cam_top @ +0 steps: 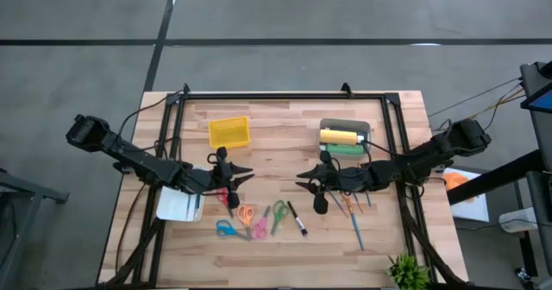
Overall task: Pick & Place Paint Supplies
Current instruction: Put the black foundation brush into the white bin
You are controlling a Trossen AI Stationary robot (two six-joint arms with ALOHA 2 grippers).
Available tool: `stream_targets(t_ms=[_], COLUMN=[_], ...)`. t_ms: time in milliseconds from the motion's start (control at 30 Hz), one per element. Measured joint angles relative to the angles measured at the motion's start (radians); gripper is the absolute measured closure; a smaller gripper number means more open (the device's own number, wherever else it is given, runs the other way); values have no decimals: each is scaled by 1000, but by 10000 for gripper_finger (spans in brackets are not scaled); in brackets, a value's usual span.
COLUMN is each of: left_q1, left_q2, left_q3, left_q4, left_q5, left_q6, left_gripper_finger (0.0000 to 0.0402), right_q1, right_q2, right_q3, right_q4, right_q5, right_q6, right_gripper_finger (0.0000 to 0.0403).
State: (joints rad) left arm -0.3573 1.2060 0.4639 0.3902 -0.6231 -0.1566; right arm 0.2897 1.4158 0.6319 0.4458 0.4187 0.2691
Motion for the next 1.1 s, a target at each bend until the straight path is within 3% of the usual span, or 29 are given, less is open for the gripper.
stream_targets(t_ms=[867, 1100], left_q1=[-1, -1], left_q2=[0, 0], left_q3=[1, 1], left_q4=[-74, -161], left_q5=[0, 0], left_q6=[-3, -3], left_gripper_finger=[324, 324], right_q1=[0, 0], right_q2=[0, 0], right_q3=[0, 0], right_q4=[0, 10], right_q5=[0, -15], right_q6=[2, 324], right_gripper_finger=[300, 300])
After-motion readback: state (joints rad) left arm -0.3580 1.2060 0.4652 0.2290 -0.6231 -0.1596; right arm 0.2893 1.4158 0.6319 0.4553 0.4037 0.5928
